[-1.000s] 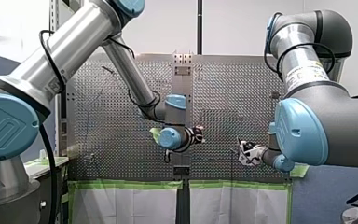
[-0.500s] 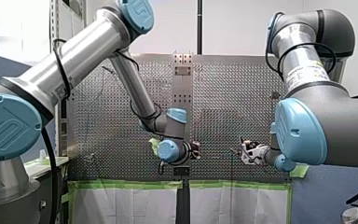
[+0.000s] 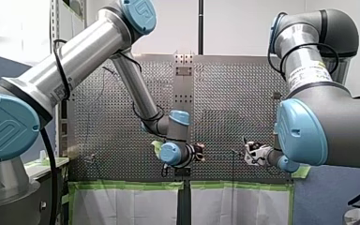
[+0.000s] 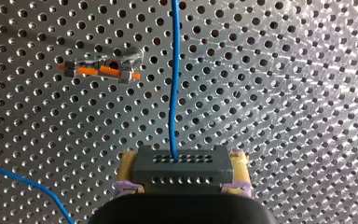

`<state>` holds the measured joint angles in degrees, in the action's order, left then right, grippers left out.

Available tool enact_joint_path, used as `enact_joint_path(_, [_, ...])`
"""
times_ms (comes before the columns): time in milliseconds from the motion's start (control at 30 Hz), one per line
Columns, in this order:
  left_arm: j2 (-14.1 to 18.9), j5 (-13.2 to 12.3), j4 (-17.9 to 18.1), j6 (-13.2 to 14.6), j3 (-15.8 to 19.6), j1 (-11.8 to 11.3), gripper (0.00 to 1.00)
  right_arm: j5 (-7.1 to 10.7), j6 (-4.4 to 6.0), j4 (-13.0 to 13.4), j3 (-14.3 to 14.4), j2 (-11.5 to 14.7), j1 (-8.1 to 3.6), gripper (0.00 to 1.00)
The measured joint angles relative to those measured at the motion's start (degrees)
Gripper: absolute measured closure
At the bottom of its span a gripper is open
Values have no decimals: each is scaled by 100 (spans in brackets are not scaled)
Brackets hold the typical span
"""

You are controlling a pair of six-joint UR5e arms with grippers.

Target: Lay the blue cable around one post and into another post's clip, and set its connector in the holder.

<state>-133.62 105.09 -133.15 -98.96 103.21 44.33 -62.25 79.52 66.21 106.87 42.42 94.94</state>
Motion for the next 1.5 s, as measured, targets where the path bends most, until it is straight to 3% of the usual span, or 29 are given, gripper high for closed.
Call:
enact_joint_path(467, [-4, 339, 23, -48, -80, 55, 0, 237, -83, -52, -1, 0, 58, 100])
enact_joint_path(733, [-8, 524, 75, -162, -85, 54, 0, 258, -84, -54, -1, 0, 64, 100])
enact_joint_path(1500, [-69, 318, -17, -227, -165, -15, 0, 287, -84, -81, 1, 7, 83, 100])
